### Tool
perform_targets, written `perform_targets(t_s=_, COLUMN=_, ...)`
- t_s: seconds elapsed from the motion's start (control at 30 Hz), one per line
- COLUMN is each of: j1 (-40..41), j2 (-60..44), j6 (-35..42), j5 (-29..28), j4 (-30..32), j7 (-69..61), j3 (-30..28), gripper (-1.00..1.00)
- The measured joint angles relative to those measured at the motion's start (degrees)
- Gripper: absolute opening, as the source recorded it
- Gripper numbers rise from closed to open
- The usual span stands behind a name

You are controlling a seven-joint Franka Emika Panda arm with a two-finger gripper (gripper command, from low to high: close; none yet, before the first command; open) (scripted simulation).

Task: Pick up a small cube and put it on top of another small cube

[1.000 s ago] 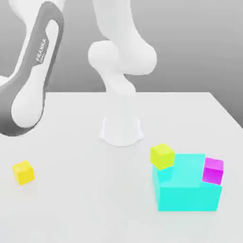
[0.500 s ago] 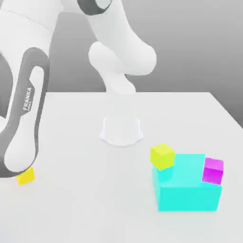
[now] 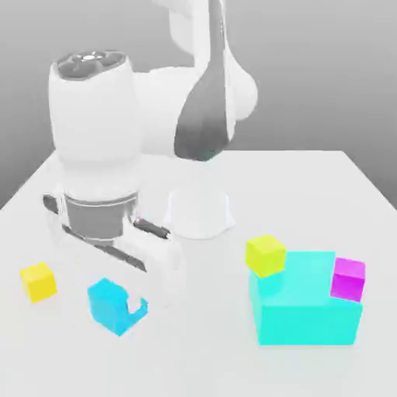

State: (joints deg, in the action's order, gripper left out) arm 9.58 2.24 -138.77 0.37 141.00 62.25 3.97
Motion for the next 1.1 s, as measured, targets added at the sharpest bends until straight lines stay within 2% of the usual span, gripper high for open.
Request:
perform_targets(t_s=0.2, j1=-7.4, j2=12.5, j6=2.8, j5=2.2, j4=9.7, j7=-15.6, j3=2.6, gripper=-1.00)
perform_targets(t_s=0.47, j1=-21.4, j2=29.3, j6=6.7, j5=5.7, j4=22.6, j7=-36.9, j3=4.2, gripper=-1.00)
perform_targets(t_s=0.53, j1=-23.6, j2=30.1, j6=5.1, j5=6.1, j4=25.0, j7=-39.8, j3=4.4, gripper=-1.00)
perform_targets(t_s=0.67, j1=-23.9, j2=24.0, j6=-3.8, j5=6.6, j4=27.8, j7=-40.8, j3=5.3, gripper=-1.00)
perform_targets(t_s=0.7, j1=-23.9, j2=22.2, j6=-6.2, j5=6.7, j4=28.4, j7=-40.8, j3=5.5, gripper=1.00)
perform_targets(t_s=0.93, j1=-23.9, j2=21.8, j6=-6.8, j5=6.6, j4=28.5, j7=-40.7, j3=5.6, gripper=1.00)
perform_targets(t_s=1.1, j1=-24.0, j2=29.9, j6=3.9, j5=6.2, j4=25.9, j7=-40.8, j3=4.9, gripper=1.00)
